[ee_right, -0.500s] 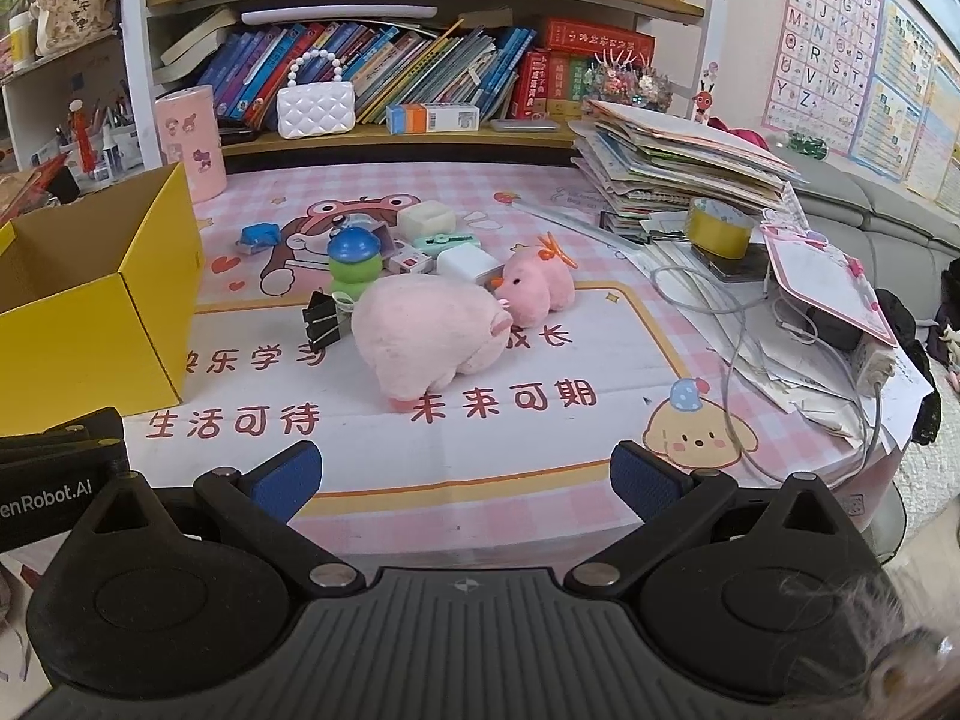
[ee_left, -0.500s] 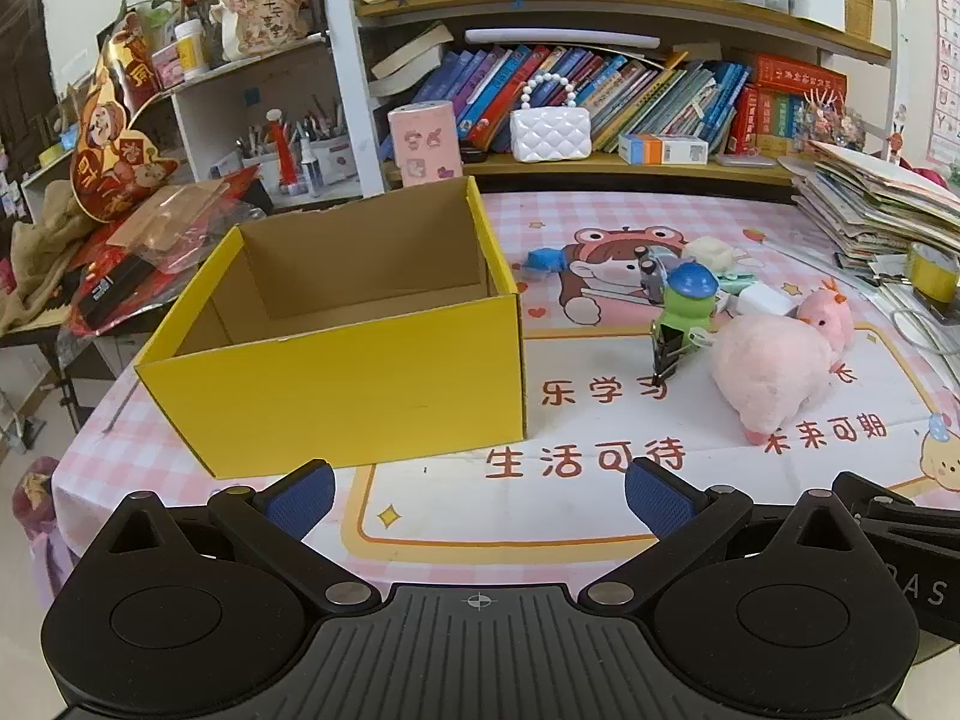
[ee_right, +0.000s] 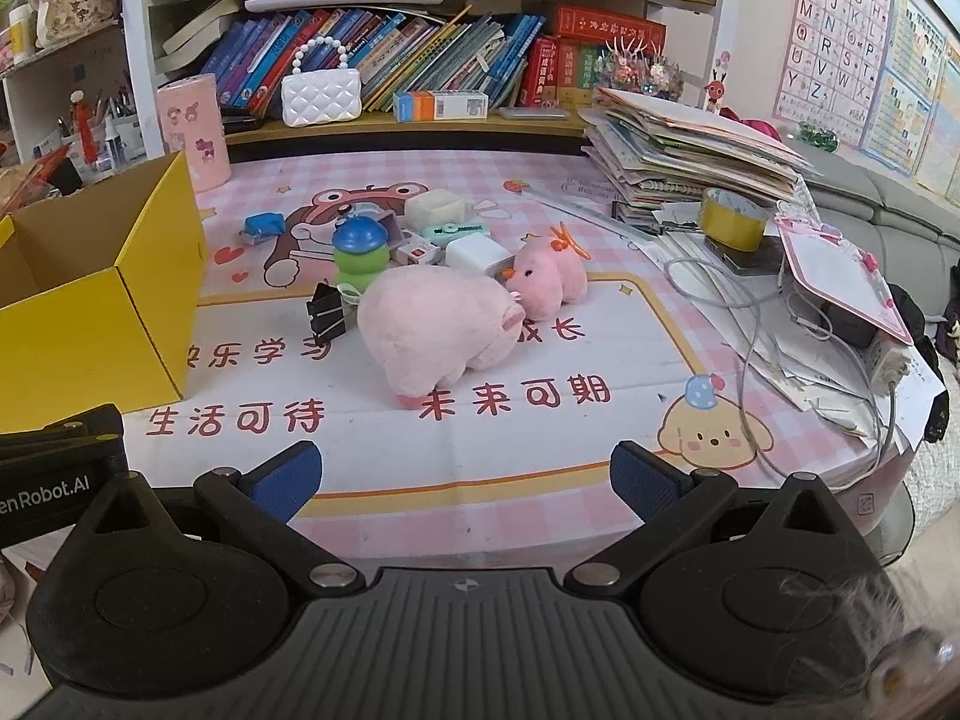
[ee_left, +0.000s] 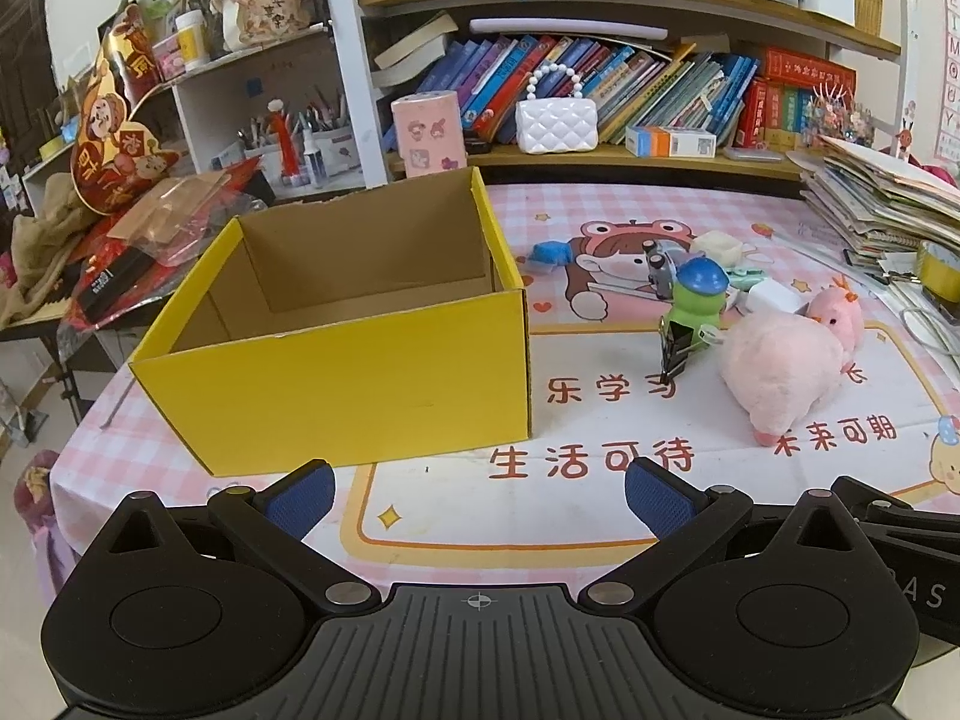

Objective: Organize objects
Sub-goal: 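Move both tools toward the pink plush pig and plush chick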

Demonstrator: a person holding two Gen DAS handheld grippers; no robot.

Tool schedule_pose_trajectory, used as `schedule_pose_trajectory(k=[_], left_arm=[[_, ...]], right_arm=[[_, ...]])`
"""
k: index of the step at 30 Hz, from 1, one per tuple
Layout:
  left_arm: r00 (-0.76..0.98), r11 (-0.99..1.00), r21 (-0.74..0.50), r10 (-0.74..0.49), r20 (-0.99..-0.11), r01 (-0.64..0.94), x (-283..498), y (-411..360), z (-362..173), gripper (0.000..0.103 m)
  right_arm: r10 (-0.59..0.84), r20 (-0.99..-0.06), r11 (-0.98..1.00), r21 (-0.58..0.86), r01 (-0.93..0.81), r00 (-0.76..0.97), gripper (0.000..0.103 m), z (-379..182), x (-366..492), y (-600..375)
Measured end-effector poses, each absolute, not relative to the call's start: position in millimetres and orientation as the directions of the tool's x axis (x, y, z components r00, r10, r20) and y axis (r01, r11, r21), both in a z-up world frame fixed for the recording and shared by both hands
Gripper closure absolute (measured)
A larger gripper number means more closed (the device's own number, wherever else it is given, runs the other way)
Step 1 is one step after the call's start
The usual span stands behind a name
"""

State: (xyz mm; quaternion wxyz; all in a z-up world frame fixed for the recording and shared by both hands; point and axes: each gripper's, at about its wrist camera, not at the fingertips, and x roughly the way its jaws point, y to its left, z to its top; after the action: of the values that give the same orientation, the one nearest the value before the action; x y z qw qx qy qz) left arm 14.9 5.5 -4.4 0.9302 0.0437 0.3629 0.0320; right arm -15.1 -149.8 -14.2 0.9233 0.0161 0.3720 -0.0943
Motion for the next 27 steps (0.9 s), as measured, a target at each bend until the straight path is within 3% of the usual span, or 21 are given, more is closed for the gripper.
schedule_pose_trajectory(k=[27], left_arm=[[0.689,0.996,0.094,0.064,-0.722,0.007,66.2,-56.8,-14.7,0.0]], right_arm=[[-0.159,-0.747,0.973,-0.007,0.232,0.646,0.0,-30.1,38.8,-225.9]])
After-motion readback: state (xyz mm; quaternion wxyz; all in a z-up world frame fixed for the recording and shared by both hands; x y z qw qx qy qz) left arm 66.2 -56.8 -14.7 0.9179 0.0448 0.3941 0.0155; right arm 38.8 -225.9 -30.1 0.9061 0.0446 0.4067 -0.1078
